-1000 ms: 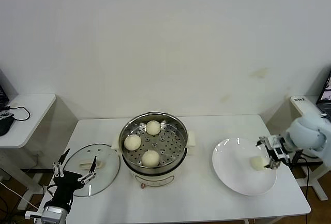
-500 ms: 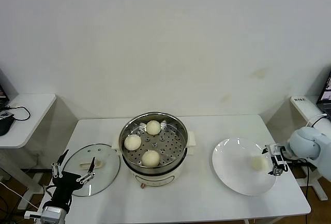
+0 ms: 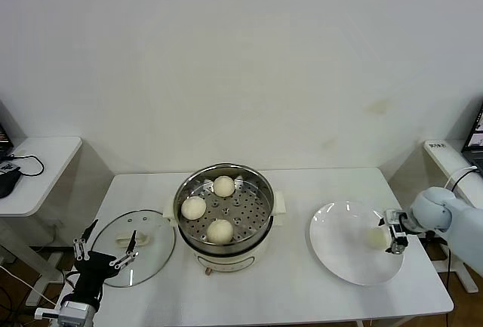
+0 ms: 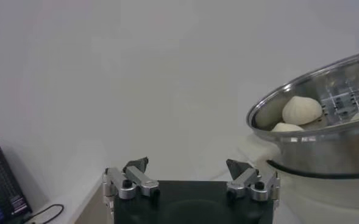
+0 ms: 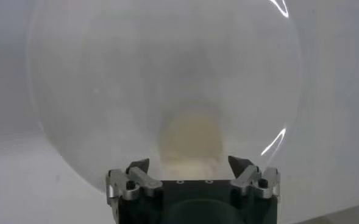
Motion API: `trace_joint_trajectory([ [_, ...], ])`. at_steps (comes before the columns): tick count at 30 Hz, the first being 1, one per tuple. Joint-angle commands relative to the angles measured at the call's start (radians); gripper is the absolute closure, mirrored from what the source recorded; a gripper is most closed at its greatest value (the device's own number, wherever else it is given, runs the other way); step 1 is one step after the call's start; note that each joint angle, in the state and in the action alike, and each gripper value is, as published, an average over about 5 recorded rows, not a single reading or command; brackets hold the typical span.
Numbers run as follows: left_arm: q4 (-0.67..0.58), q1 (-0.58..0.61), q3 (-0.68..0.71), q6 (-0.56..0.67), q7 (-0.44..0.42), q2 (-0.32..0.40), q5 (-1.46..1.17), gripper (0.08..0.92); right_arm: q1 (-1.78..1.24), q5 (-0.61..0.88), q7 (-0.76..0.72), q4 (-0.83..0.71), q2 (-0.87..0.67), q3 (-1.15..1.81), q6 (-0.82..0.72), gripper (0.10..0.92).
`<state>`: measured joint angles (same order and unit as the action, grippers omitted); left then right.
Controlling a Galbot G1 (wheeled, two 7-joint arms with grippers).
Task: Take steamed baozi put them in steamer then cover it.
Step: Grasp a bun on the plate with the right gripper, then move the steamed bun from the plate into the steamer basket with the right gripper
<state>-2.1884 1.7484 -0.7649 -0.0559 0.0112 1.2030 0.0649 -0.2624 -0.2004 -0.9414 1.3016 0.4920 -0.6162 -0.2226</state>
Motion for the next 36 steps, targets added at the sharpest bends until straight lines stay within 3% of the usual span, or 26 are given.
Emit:
trace_joint_trajectory([
  [1,-0.003,0.002,0.001,0.0,0.0,0.001,0.0,0.177,-0.01,-0.011,-0.005,-0.046,0.041,0.016,-0.002,0.278],
  [11,-0.011,0.009,-0.004,0.001,0.001,-0.001,-0.001,0.177,0.017,-0.002,-0.048,-0.021,0.037,-0.001,-0.023,0.408],
  [18,-0.014,0.005,-0.003,0.001,0.001,-0.004,-0.002,0.177,0.166,0.077,-0.091,0.077,-0.029,-0.085,-0.059,0.439],
  [29,-0.032,-0.005,0.009,-0.005,-0.001,-0.017,-0.002,0.177,0.632,0.344,-0.071,0.353,-0.085,-0.299,-0.199,0.439],
  [36,-0.03,-0.012,0.016,-0.004,0.0,-0.021,-0.002,0.177,0.976,0.536,-0.011,0.448,0.057,-0.545,-0.31,0.43],
])
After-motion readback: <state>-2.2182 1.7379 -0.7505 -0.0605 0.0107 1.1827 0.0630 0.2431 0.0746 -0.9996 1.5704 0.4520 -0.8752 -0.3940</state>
